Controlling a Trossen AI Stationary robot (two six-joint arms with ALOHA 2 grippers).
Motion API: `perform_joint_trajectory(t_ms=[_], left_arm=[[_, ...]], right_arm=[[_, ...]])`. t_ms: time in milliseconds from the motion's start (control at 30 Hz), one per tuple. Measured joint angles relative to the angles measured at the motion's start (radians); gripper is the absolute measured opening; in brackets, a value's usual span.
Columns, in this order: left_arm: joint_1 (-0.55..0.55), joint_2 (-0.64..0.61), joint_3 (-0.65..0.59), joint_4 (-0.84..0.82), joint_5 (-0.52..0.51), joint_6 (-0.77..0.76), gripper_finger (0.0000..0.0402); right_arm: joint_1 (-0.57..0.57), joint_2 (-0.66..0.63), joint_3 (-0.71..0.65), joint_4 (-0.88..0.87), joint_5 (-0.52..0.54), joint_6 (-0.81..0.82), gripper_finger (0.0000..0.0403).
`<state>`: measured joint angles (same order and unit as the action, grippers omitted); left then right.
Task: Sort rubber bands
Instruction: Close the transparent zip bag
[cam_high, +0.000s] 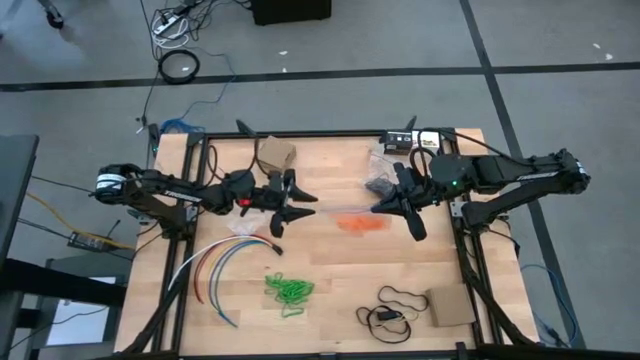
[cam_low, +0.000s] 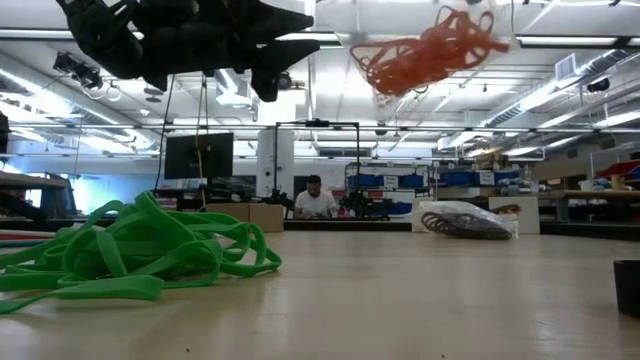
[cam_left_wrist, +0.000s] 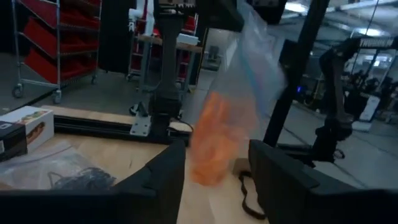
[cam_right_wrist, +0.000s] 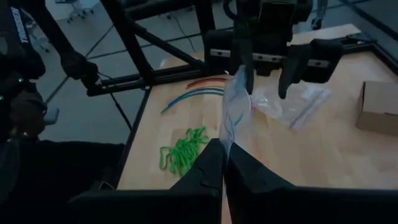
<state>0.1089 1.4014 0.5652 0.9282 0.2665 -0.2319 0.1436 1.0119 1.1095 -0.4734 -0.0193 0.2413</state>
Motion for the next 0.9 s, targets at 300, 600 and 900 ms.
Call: perform_joint_trajectory(t_ms=[300, 600, 900], left_arm=[[0.0, 0.0, 0.018, 0.031, 0.011, -0.035, 0.022], [0.0, 0.081, 0.104, 0.018, 0.013, -0.047, 0.0221], [0.0, 0.14, 0.14, 0.026, 0.026, -0.058, 0.0205]], right_arm=[[0.0, 0.0, 0.0, 0.017, 0.024, -0.008, 0.0], [0.0, 0.0, 0.0, 0.034, 0.031, -0.007, 0.0], [0.0, 0.0, 0.0, 0.03, 0.037, -0.006, 0.0]])
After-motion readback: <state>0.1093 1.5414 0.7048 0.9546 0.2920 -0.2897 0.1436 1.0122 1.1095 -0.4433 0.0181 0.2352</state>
